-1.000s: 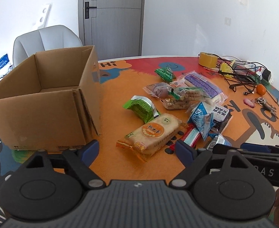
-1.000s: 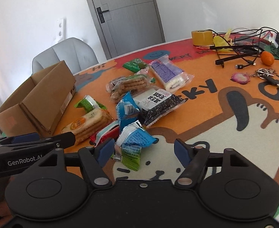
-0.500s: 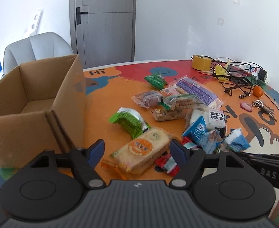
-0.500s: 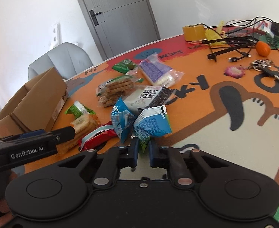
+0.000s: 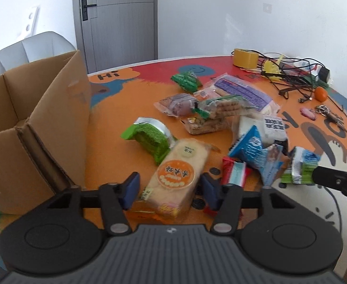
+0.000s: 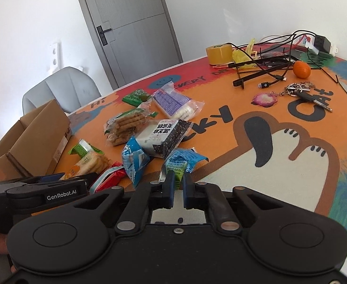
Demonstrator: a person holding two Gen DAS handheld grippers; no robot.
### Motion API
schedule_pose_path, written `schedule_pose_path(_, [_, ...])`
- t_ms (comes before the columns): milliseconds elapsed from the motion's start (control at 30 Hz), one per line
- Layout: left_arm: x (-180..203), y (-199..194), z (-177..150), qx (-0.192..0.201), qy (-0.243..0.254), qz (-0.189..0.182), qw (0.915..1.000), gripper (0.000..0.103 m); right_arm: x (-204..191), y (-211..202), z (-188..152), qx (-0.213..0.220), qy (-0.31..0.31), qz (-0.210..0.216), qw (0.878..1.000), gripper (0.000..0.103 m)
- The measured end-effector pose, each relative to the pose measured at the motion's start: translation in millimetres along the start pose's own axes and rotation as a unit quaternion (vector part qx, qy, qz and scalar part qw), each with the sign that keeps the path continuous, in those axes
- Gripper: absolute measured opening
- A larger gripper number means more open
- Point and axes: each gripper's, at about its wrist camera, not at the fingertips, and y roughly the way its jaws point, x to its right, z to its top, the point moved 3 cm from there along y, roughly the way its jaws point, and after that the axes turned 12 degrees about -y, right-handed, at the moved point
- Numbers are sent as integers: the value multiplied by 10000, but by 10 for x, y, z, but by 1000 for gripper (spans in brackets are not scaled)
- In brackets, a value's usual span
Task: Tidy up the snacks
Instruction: 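Reach the left tool to the cream bread bun while the right tool grasps the blue chip bag, then carry the bread bun and chip bag into the cardboard box and open both tools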
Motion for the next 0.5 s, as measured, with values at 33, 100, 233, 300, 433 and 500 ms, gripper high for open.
schedule_pose_path(33, [13,-24,-14,1,23,-18,10000,34,-1,-2,1,14,11,19,10000,7])
schedule_pose_path(100, [20,-81,-36,-28,-71,-100,9999,33,-6,-19,5,67,21,46,10000,6])
schedule_pose_path(233, [32,-206,-76,107,-117,-153,9998,33,-13,-69,-2,143,74,75,9998,5])
schedule_pose_path(300, [12,-280,-61,175,-188,-178,9995,33,-31,-91,5,178,69,113,9998,5])
schedule_pose_path(433, [-36,-449,-8,377,-302,-157,9987,33,-110,-147,26,295,-6,246,9993,4])
schedule_pose_path(500, [-64,-514,11,427,-359,-138,9983,33,-155,-193,32,393,-47,343,9986,3])
